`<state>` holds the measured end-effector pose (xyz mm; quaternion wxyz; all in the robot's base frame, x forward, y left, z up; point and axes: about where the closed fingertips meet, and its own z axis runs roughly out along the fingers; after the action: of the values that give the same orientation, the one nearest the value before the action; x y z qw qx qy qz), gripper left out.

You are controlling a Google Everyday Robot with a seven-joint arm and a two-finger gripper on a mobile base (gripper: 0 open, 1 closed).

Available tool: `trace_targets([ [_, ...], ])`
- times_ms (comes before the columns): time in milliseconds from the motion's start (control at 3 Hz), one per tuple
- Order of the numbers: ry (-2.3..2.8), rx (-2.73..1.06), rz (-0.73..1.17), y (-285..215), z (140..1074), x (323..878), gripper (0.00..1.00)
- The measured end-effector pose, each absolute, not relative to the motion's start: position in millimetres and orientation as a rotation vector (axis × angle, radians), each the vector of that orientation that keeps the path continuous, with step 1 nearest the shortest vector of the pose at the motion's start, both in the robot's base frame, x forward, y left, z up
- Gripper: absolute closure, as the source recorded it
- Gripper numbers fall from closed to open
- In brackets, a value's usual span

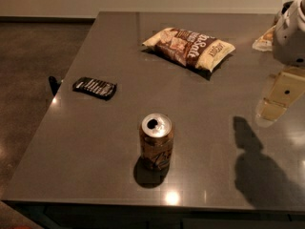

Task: Move rxbar chocolate near brown chip bag

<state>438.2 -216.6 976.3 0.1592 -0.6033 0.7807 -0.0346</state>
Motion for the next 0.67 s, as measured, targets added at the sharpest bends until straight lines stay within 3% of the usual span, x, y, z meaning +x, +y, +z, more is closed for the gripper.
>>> trace_targets([
  [667, 2.198, -1.738, -0.061, -189, 971, 465, 0.0],
])
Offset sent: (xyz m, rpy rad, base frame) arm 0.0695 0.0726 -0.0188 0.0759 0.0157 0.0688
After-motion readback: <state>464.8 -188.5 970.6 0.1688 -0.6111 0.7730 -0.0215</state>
